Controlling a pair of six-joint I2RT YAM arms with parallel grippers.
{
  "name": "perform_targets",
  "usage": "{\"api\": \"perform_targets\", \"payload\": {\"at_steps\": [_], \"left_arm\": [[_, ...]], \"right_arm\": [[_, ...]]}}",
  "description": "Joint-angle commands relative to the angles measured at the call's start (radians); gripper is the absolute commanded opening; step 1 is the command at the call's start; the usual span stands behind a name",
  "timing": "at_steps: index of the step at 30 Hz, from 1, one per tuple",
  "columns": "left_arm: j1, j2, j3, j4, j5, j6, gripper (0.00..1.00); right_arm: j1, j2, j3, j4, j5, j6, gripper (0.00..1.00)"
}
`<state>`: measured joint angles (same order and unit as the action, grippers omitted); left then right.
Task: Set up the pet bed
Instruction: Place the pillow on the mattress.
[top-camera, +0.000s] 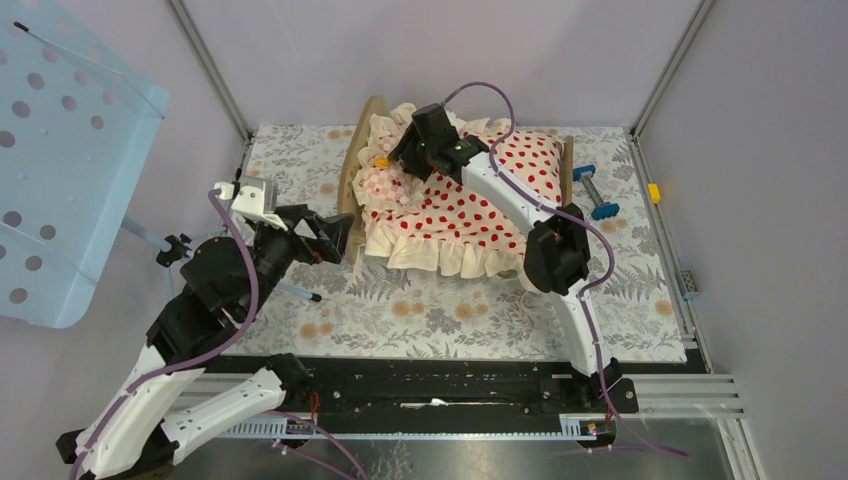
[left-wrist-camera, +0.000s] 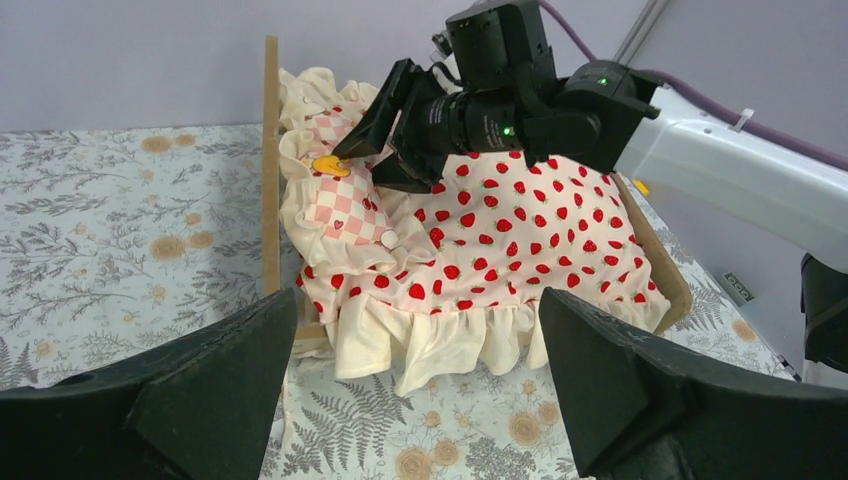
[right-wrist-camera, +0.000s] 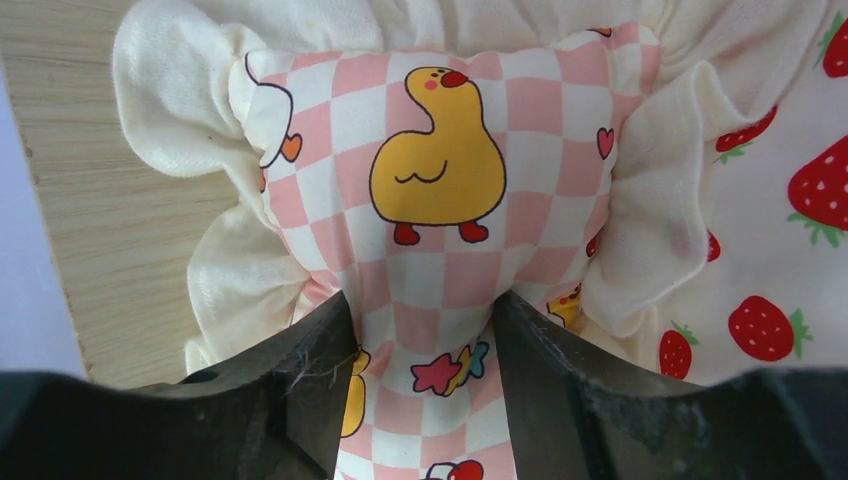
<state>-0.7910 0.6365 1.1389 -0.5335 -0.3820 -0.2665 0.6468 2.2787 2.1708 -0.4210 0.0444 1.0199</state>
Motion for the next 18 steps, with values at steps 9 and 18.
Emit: {"api": "perform_targets", "payload": {"at_steps": [9, 18], "left_arm": [[0.000, 0.012, 0.069, -0.059, -0.036, -0.094, 0.99], [-0.001, 0.045, 0.115, -0.150, -0.081, -0.159, 0.99]], "right_arm": [[0.000, -0.112, 0.152, -0.154, 0.062, -0.174, 0.83], [0.000, -0.234, 0.101, -0.210, 0.112, -0.312, 0.99]]}}
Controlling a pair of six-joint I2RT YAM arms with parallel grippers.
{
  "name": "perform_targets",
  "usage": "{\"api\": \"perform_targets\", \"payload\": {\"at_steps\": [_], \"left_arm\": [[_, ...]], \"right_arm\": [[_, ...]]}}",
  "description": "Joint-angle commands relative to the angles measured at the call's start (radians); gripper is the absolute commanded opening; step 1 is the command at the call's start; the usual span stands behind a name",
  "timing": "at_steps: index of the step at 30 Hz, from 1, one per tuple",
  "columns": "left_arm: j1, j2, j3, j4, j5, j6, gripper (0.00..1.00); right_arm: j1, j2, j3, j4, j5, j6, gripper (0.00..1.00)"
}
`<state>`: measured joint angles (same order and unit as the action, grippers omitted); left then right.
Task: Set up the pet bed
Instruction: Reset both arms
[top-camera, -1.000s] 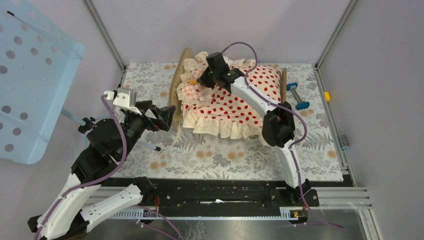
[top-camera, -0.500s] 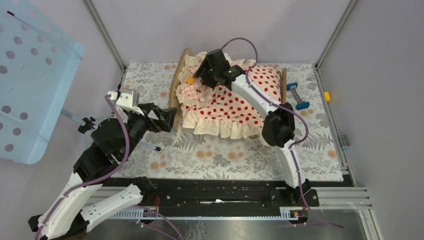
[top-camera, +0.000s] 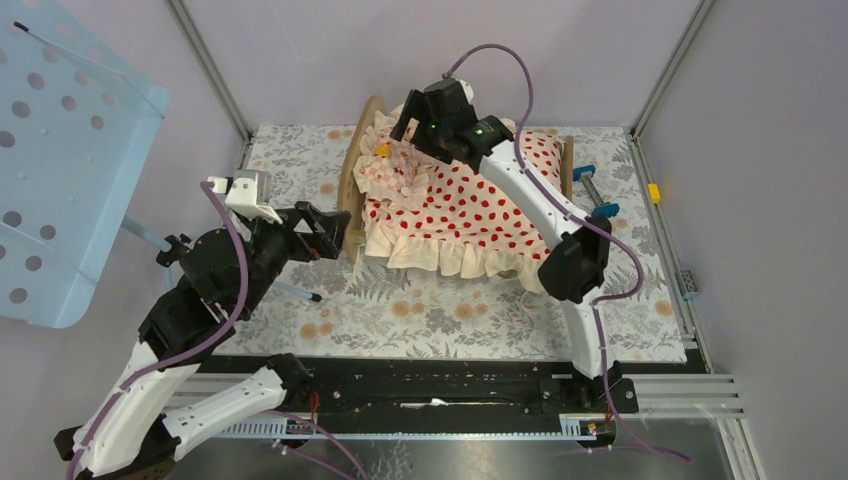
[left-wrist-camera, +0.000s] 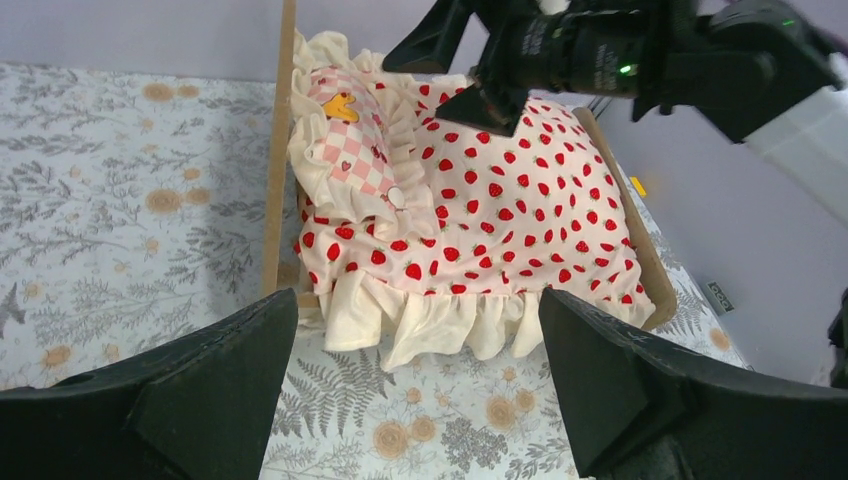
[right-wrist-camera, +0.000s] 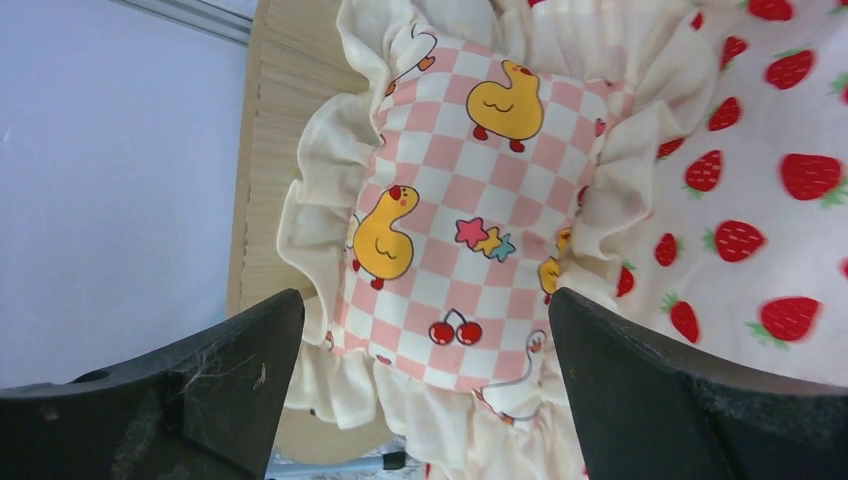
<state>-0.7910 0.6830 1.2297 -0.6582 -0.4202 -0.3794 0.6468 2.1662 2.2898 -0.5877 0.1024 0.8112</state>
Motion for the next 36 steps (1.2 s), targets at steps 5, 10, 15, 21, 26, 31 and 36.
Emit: {"api": "perform_targets", "payload": {"at_steps": [5, 10, 15, 21, 26, 31, 36], "left_arm": [[0.000, -0.029, 0.004, -0.087, -0.097, -0.119, 0.99], [-0.001, -0.049, -0.027, -0.169, -0.074, -0.205, 0.99], [0.000, -0.124, -0.105, -0.197, -0.105, -0.237, 0.99], [-0.001, -0.122, -0.168, -0.274, -0.153, -0.280, 0.99], [0.000, -0.083, -0.205, -0.302, -0.183, -0.291, 0.99], [-0.001, -0.134, -0.243, -0.301, -0.217, -0.303, 0.99], [-0.001, -0.242, -0.284, -0.235, -0.181, -0.266, 0.99]], "right_arm": [[0.000, -0.271, -0.110, -0.113, 0.095, -0.266, 1.00], [-0.001, -0.454, -0.246, -0.302, 0.231, -0.370, 1.00], [-0.001, -0.914, -0.773, -0.132, 0.264, -0.441, 1.00], [-0.002, -1.422, -1.120, -0.062, 0.332, -0.386, 1.00], [-0.001, -1.650, -1.205, -0.103, 0.378, -0.379, 1.00], [-0.001, -1.890, -1.297, -0.051, 0.386, -0.445, 1.00], [-0.002, -2.023, -1.356, -0.063, 0.393, -0.438, 1.00]]}}
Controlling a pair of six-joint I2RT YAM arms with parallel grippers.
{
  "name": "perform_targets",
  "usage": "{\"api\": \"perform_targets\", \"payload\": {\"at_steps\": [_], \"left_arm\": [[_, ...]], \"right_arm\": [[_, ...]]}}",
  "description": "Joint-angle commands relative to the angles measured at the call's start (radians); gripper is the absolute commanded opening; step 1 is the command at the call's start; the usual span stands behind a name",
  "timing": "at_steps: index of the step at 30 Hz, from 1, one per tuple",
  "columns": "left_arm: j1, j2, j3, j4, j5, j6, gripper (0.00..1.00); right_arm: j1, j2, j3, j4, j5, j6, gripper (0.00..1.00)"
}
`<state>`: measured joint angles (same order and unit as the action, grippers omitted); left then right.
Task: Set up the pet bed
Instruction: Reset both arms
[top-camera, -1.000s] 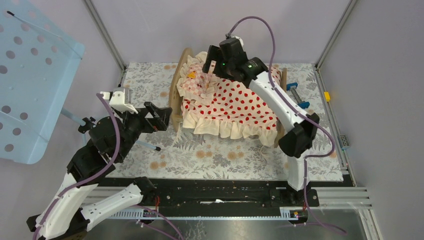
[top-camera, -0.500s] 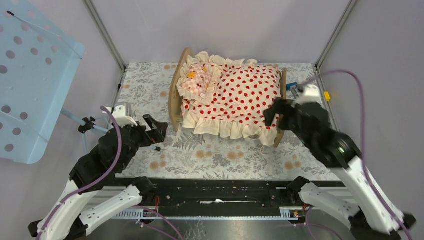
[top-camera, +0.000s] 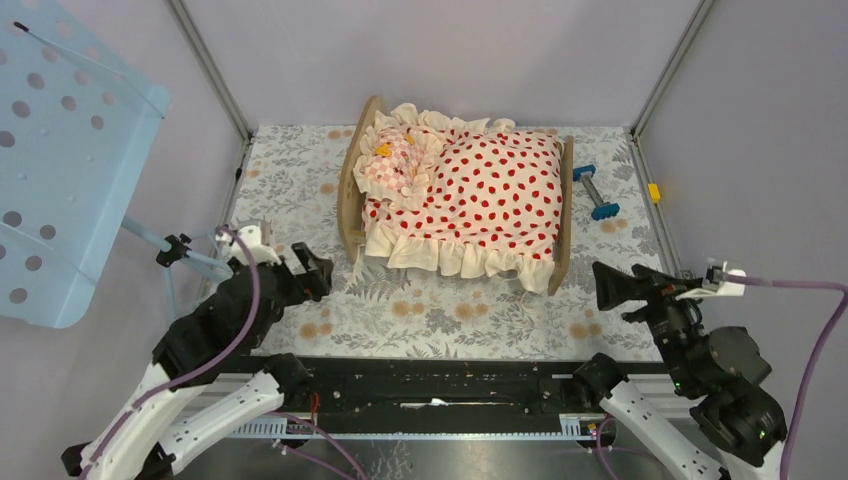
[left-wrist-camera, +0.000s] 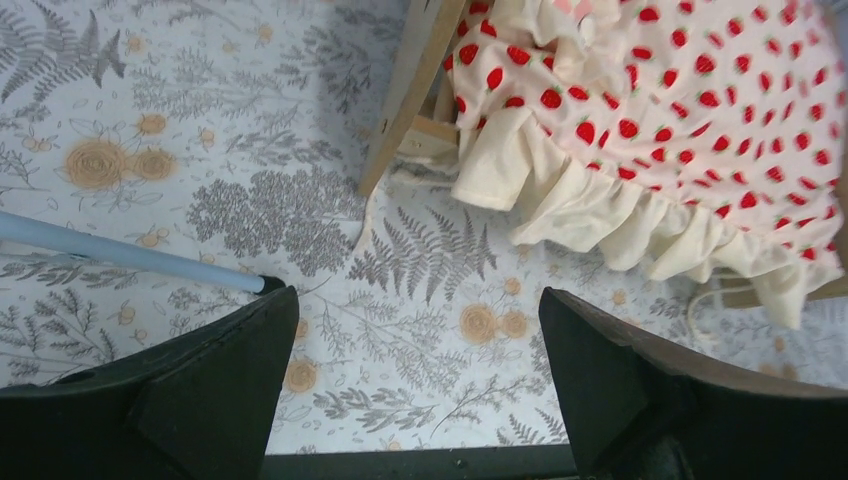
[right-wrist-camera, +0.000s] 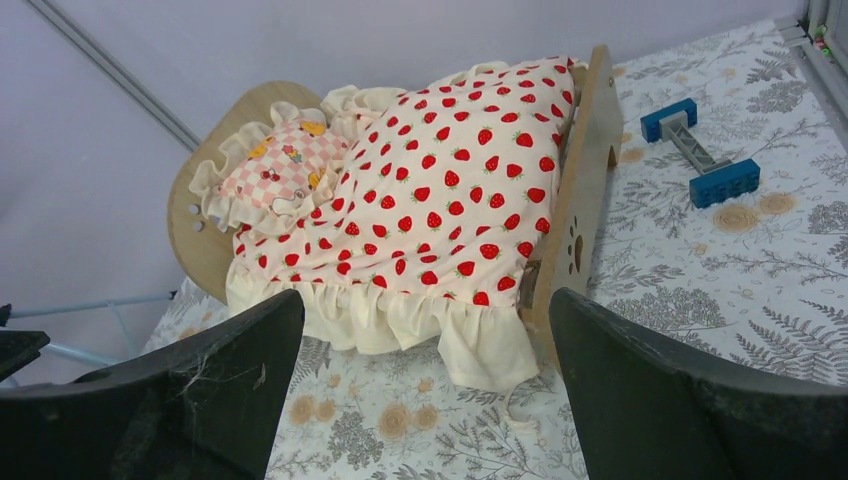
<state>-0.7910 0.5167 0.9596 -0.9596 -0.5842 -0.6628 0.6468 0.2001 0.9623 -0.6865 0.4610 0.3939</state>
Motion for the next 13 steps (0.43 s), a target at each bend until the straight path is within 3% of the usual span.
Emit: {"api": "perform_targets", "payload": {"at_steps": [1, 13], "left_arm": [[-0.001, -0.095, -0.026, 0.078, -0.007, 0.021, 0.99], [-0.001, -0.204, -0.140, 0.190, 0.026, 0.064, 0.99]], "right_arm": [[-0.001, -0.062, -0.034, 0.028, 0.035, -0.020, 1.00], [-0.001, -0.135, -0.054, -0.042, 0.096, -0.042, 1.00]]}}
